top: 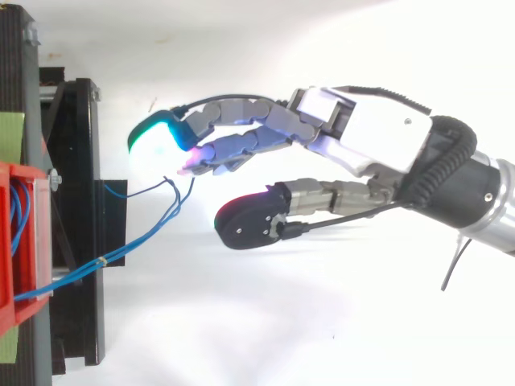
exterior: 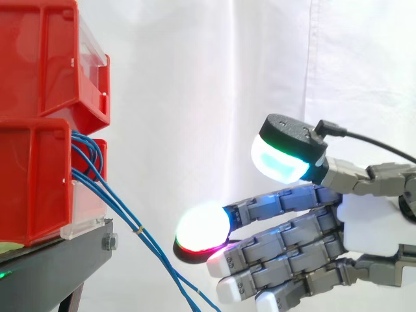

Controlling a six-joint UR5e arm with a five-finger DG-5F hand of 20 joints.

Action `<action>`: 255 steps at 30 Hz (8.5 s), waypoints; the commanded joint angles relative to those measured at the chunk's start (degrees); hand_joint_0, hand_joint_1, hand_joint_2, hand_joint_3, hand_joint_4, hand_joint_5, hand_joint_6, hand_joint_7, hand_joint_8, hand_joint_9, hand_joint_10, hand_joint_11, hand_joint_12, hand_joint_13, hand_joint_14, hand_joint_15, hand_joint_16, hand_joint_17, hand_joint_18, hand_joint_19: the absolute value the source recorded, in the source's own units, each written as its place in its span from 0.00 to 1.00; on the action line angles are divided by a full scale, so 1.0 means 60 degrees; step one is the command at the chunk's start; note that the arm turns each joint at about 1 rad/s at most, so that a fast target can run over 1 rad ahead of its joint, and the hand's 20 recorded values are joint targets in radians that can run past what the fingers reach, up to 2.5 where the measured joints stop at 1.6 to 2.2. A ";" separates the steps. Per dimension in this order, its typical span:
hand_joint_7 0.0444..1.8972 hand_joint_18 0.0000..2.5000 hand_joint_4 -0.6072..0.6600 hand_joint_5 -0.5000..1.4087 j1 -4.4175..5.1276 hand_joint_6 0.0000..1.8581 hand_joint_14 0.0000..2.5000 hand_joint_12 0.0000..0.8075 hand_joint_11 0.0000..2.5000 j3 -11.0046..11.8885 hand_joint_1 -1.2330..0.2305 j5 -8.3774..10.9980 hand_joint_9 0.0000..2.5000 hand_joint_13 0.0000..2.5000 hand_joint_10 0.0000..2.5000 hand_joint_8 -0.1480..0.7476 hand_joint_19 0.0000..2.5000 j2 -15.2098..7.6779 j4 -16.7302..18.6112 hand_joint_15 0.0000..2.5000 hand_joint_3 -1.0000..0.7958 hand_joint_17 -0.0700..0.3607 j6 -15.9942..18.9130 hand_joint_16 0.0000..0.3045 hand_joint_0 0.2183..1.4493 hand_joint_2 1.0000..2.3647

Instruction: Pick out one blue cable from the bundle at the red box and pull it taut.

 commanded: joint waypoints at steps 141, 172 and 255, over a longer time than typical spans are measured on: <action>0.67 0.23 0.68 0.21 -0.0459 0.29 0.01 0.58 0.13 0.1857 0.38 -0.2658 0.40 0.30 0.00 0.55 0.25 -0.2543 0.2953 0.15 0.28 0.52 0.0660 0.22 0.31 0.00; 0.50 0.30 0.62 0.19 -0.0473 0.48 0.01 0.57 0.22 0.1988 0.35 -0.2658 0.50 0.38 0.01 0.57 0.27 -0.2543 0.2997 0.19 0.28 0.50 0.0733 0.21 0.35 0.00; 0.67 0.35 0.32 0.21 -0.0664 0.51 0.01 0.54 0.26 0.2003 0.20 -0.3816 0.56 0.44 0.01 0.54 0.32 -0.1254 -0.0563 0.25 0.28 0.47 0.1641 0.19 0.54 0.00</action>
